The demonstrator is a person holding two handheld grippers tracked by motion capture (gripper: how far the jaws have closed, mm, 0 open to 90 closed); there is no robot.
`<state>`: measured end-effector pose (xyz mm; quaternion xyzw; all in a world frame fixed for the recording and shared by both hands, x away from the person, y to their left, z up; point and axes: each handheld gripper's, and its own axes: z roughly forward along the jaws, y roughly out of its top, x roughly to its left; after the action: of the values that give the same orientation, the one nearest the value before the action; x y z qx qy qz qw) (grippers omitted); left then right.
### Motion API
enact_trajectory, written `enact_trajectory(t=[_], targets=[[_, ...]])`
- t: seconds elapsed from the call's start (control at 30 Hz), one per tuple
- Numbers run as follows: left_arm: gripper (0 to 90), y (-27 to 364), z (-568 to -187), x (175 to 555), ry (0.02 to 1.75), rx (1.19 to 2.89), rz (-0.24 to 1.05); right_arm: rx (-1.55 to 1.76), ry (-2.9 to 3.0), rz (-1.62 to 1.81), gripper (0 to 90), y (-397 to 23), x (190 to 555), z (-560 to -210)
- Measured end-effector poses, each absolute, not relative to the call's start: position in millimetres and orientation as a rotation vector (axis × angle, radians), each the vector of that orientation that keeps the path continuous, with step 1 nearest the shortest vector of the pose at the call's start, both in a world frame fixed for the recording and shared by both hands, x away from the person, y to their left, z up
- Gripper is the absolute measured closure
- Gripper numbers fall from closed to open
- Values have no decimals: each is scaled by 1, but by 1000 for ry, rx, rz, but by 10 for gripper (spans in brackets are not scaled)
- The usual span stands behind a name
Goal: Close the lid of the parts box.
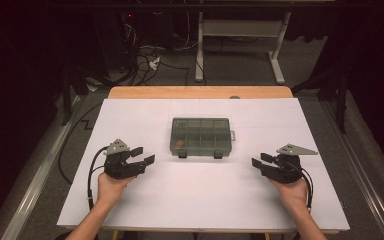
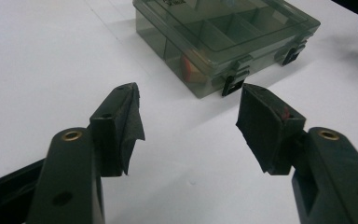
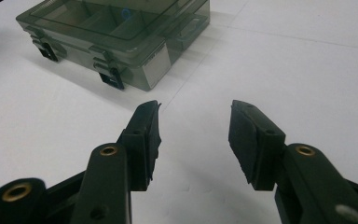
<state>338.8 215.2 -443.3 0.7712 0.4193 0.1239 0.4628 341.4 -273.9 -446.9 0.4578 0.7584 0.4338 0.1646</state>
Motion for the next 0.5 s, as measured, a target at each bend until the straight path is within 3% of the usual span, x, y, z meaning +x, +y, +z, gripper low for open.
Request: enact_trajectory(t=[0.5], targets=[[397,224,-447,323,1028,1864,311,1281,2164,1235,519,-275,330,-449]])
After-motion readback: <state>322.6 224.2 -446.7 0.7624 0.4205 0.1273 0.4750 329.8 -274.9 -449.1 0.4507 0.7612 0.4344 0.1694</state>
